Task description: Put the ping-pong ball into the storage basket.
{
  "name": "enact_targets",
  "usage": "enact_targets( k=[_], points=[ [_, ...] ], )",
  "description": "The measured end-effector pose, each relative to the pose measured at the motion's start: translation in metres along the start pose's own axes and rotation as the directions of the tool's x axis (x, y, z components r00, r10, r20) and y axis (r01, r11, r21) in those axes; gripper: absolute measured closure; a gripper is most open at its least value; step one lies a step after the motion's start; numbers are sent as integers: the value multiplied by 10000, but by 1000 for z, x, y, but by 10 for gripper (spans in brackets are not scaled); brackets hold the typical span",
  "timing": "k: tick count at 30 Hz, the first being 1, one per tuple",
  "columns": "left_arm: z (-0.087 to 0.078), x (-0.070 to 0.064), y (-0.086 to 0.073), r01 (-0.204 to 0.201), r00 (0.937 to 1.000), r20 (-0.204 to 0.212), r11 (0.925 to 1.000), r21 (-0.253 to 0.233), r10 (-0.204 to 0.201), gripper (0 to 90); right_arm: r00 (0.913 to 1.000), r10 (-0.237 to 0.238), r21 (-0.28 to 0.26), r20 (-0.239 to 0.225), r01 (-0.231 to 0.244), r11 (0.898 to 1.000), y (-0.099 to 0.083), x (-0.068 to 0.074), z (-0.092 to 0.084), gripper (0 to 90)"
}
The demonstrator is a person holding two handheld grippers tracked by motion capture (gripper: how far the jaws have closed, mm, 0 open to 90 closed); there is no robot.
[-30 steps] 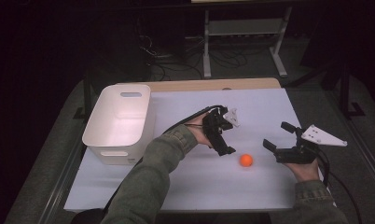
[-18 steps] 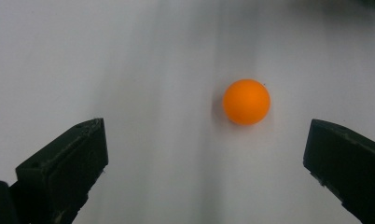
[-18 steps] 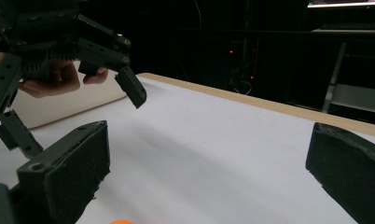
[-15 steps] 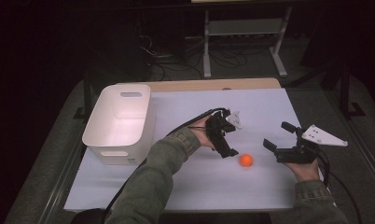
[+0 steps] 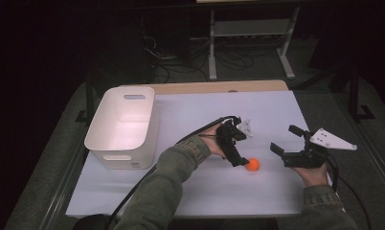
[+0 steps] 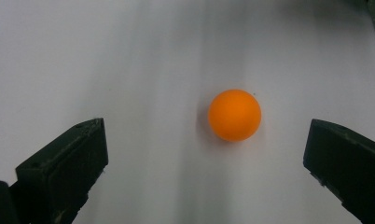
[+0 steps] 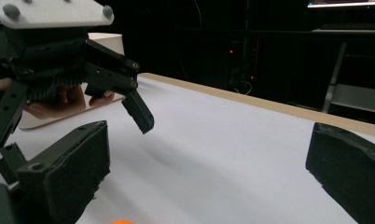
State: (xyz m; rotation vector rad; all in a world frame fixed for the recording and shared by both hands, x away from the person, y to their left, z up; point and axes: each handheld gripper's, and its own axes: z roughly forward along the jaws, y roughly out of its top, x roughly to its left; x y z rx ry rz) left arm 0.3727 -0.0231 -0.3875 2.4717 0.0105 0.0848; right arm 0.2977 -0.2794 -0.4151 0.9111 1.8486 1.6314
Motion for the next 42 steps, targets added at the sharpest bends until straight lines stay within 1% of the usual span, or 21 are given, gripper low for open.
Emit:
enact_targets(
  k=[7,14,21,27,28,32,37,40,42],
  points=[
    [10,-2,0,-65,9998,192,10000,19,64,0,10000,13,-27,-1,-13,10000,0,0,0,0],
    [19,-4,-2,40,9993,370,9999,-122,-36,0,10000,37,-21,14,-37,10000,0,0,0,0],
    [25,-5,-2,22,9990,448,9999,-107,-17,0,10000,36,-19,15,-36,10000,0,0,0,0],
    [33,-6,-3,109,9981,605,9998,-149,-100,0,10000,29,-14,10,-29,10000,0,0,0,0],
    [35,-6,-3,148,9976,680,9997,-183,-135,0,10000,27,-1,0,-27,10000,0,0,0,0],
    [39,-7,-3,117,9970,768,9999,-105,-108,0,10000,40,-25,2,-40,10000,0,0,0,0],
    [44,-8,-2,149,9962,864,9998,-147,-136,0,10000,54,-24,13,-54,10000,0,0,-1,0],
    [48,-9,-2,34,9962,874,10000,-63,-28,0,10000,44,-31,7,-44,10000,0,0,-1,0],
    [51,-10,-2,113,9955,939,9999,-84,-104,0,10000,52,-29,15,-52,10000,0,0,-1,0]
  ],
)
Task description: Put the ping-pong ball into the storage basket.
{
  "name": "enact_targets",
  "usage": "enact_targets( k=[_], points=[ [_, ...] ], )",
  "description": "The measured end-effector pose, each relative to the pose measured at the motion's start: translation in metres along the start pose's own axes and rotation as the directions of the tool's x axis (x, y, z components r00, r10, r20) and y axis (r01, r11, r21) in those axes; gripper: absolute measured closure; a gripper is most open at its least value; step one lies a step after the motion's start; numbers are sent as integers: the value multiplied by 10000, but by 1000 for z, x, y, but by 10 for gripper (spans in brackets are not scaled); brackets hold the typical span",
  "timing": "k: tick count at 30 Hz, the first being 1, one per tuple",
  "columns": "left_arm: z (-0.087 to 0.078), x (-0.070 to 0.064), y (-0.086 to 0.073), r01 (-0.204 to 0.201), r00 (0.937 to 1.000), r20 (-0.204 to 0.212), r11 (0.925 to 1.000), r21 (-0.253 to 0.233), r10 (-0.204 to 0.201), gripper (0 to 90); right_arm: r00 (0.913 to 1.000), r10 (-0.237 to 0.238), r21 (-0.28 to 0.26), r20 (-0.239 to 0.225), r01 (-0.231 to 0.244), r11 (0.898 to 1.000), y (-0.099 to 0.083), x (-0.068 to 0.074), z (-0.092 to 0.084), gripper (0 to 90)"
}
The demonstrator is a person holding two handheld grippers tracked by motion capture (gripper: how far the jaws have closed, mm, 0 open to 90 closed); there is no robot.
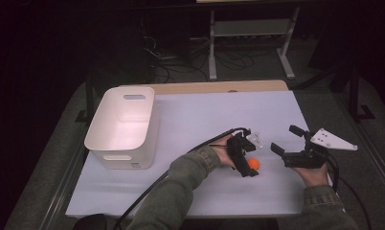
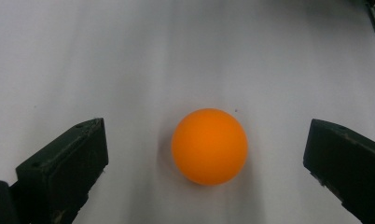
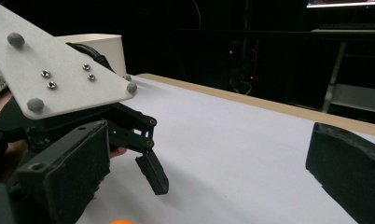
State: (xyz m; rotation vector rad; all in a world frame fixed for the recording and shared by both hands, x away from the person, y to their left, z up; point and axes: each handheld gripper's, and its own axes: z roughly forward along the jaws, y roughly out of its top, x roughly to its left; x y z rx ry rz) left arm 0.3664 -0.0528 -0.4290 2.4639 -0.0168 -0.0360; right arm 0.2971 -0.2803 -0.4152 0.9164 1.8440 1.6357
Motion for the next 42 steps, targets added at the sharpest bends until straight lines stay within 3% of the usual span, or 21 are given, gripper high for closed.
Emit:
enact_targets(
  k=[12,25,36,42],
  points=[
    [7,-1,-1,-12,9999,168,10000,-1,12,0,10000,9,6,-65,-9,10000,0,0,1,0],
    [9,0,-2,288,9992,270,9996,67,-290,153,9999,22,23,-103,-22,10000,0,0,1,0],
    [13,-3,-3,-105,9999,74,9983,574,101,293,9999,-8,5,-106,8,10000,0,0,1,0],
    [13,-4,-3,-190,9998,31,9980,602,188,365,9999,0,25,-110,0,10000,0,0,1,0]
  ],
)
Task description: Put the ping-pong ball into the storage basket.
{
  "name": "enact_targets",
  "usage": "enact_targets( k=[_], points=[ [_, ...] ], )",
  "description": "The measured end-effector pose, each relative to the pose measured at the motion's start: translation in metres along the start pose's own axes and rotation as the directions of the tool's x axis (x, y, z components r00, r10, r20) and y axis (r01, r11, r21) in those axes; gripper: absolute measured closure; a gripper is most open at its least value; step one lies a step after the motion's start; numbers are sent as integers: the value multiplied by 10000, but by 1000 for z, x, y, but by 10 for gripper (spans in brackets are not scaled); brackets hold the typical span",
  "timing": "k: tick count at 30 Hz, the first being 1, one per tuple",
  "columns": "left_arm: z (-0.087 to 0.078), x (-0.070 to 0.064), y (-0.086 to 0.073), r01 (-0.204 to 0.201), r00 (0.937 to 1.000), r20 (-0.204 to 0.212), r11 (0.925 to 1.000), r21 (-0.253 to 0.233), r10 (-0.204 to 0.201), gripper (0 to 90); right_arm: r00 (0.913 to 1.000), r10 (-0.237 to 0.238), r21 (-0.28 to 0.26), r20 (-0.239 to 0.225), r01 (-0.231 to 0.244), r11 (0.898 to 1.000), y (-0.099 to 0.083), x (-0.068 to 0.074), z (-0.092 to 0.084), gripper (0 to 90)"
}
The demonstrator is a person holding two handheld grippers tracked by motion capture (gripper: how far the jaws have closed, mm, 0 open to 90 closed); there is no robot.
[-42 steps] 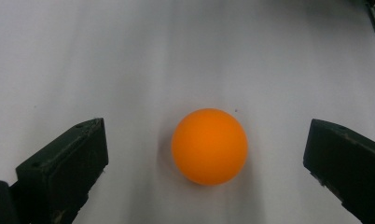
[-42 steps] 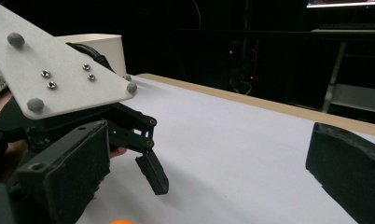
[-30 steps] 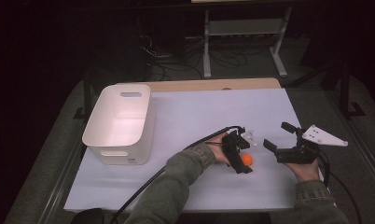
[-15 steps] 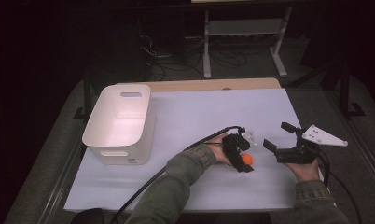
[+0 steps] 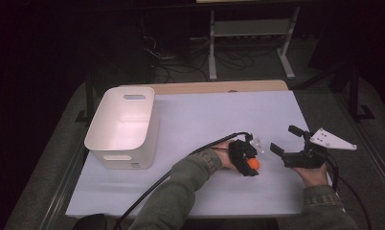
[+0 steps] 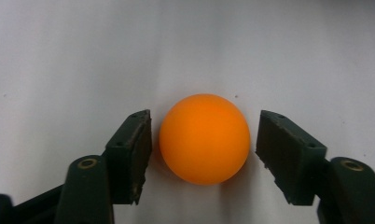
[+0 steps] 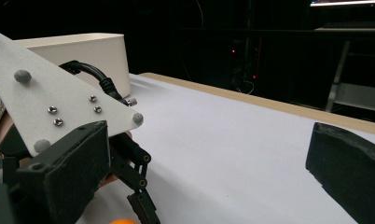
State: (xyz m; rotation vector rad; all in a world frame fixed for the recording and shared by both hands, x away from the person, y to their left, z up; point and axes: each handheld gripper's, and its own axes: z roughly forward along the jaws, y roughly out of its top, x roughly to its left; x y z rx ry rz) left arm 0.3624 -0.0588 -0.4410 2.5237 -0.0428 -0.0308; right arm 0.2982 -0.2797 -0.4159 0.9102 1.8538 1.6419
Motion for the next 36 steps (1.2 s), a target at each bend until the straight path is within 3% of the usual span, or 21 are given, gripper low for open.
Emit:
enact_targets(
  k=[9,23,36],
  points=[
    [-1,0,1,64,10000,-55,9999,-133,-65,494,10000,-46,16,11,46,10000,0,1,1,0],
    [-11,0,2,-67,9996,-294,9998,-213,60,499,10000,-8,44,11,8,10000,0,0,0,0],
    [-35,-5,6,-175,9981,-604,9993,-334,155,500,10000,-42,85,-66,43,10000,0,3,2,0]
  ],
)
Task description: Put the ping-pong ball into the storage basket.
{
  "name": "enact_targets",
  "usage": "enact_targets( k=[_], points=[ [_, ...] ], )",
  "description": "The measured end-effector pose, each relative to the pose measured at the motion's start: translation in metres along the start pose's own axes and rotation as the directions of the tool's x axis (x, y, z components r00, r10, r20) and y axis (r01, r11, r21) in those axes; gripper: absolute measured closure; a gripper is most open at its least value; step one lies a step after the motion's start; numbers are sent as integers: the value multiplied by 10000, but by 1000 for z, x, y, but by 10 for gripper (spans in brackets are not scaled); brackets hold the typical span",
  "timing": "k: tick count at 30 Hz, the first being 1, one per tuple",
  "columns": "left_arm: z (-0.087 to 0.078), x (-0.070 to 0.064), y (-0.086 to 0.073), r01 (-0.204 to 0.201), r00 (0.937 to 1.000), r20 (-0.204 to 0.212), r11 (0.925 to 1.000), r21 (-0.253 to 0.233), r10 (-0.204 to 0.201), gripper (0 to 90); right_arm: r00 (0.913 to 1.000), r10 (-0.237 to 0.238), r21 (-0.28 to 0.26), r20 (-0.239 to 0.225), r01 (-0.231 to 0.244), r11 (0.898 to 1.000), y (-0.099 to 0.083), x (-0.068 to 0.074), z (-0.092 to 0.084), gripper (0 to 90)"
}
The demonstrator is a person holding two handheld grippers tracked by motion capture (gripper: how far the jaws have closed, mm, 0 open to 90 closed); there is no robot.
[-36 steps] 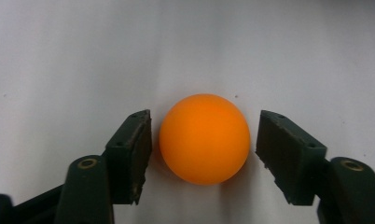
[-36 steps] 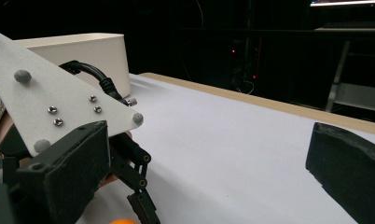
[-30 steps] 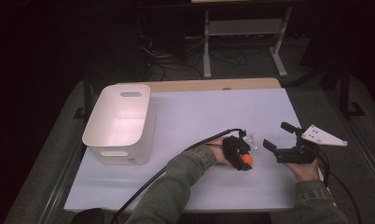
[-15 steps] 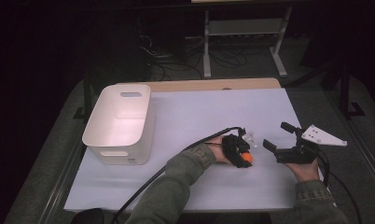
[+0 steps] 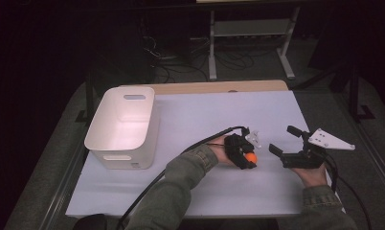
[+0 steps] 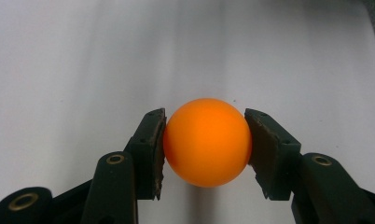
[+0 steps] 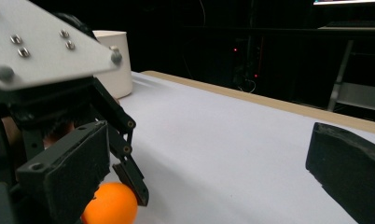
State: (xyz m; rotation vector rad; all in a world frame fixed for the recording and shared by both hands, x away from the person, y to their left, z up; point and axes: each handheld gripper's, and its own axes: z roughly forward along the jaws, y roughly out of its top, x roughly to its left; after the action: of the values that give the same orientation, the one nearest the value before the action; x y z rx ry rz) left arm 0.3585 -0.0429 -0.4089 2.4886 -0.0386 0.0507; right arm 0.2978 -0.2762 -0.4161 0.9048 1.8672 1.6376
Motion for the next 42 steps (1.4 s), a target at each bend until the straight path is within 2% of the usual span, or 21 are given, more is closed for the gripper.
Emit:
enact_targets(
  k=[17,22,42],
  points=[
    [-31,-5,1,-59,9991,-410,9999,-134,53,500,10000,-59,48,-21,59,10000,0,2,1,0],
    [-38,-6,0,-88,9984,-557,10000,1,88,500,10000,-50,65,-28,50,10000,0,2,0,0],
    [-72,-4,-5,-15,9969,-788,9999,-165,2,501,9999,-129,234,9,129,9996,-1,2,2,0]
  ],
)
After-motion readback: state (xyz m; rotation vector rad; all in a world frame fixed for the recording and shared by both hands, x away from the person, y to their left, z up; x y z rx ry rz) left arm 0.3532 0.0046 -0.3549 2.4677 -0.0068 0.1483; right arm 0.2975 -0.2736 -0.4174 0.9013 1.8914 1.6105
